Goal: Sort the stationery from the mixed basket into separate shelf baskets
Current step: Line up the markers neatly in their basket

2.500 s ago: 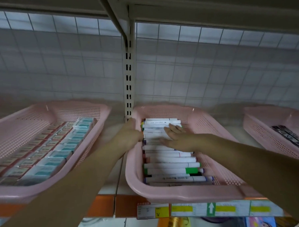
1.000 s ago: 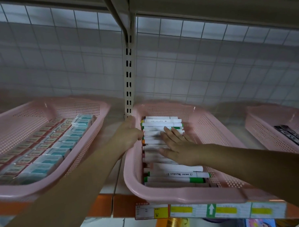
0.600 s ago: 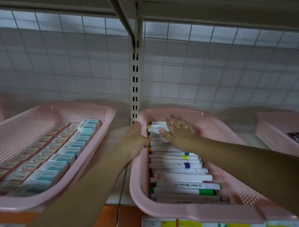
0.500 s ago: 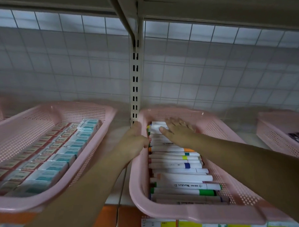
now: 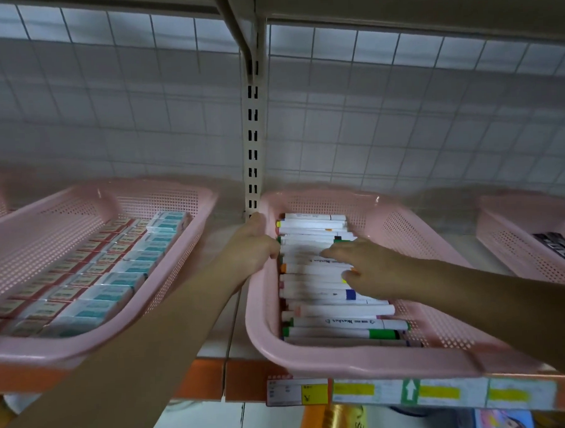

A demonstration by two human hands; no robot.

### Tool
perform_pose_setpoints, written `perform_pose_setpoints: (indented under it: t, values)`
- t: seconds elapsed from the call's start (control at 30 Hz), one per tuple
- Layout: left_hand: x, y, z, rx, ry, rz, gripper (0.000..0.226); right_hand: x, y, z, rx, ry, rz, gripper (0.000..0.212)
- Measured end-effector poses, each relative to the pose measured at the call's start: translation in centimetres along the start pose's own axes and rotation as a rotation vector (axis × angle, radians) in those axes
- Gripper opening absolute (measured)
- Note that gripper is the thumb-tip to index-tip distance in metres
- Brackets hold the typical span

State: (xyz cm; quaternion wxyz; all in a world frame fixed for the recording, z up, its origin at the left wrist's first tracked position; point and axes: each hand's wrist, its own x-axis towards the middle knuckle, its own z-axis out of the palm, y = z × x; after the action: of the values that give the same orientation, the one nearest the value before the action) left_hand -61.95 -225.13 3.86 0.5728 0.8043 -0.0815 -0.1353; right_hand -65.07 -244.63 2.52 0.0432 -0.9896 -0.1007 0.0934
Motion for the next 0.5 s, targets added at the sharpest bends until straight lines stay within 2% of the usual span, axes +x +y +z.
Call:
perform_pose_setpoints:
  t: [0.23,0.3,0.37,0.5]
  values:
    - [0.0,0.1,0.2,-0.020,0.010,-0.021,0.074,-2.9,-0.3,0.2,-0.031,0.030,-0.091,0.045]
    - [0.1,0.0,0.2,-0.015,0.005,-0.021,0.072,-2.8,-0.3,0.5,0.127,-0.001,-0.076,0.048]
    - [0.1,0.0,0.2,-0.007,0.010,-0.021,0.072,-2.8,-0.4,0.9,0.242,-0.108,-0.068,0.062]
    - [0.3,0.0,0.1,-0.013,0.015,-0.035,0.076,-2.9,-0.5,1.5,-0.056,-0.272,-0.088,0.074]
